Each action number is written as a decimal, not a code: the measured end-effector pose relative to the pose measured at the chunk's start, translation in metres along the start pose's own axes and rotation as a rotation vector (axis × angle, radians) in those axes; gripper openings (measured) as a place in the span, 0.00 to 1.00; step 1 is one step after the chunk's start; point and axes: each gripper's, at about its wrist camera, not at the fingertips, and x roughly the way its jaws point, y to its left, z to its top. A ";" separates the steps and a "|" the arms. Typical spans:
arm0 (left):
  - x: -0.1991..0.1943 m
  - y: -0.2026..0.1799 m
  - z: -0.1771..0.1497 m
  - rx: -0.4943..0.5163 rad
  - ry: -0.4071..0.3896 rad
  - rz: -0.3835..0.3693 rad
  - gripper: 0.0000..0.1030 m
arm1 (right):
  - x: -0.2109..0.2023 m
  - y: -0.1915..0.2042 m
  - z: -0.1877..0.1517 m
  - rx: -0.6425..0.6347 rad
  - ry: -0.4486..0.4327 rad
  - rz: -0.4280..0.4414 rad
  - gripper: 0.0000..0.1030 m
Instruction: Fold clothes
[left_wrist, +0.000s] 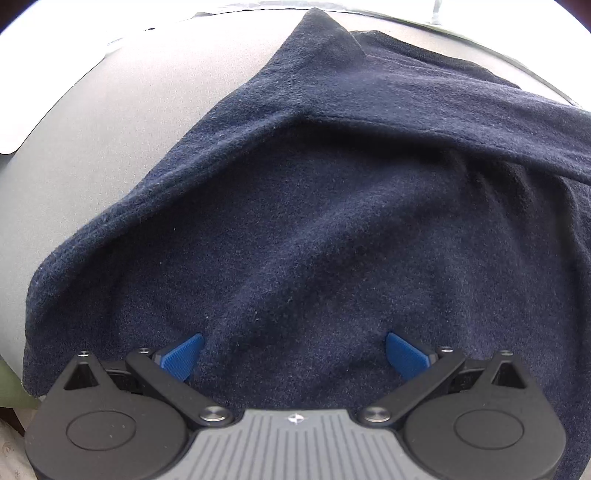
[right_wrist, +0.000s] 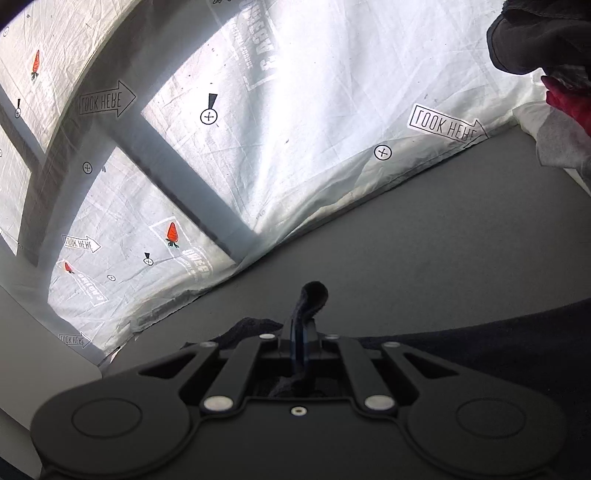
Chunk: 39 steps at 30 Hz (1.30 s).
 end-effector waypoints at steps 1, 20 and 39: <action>0.000 0.001 0.000 0.002 -0.002 0.001 1.00 | -0.002 -0.003 0.001 -0.001 -0.011 -0.018 0.04; 0.002 0.045 -0.017 -0.037 -0.057 -0.069 1.00 | 0.024 -0.067 -0.040 0.027 0.113 -0.276 0.07; -0.033 0.078 -0.026 0.064 -0.237 -0.329 1.00 | -0.051 0.007 -0.107 0.110 0.102 -0.156 0.55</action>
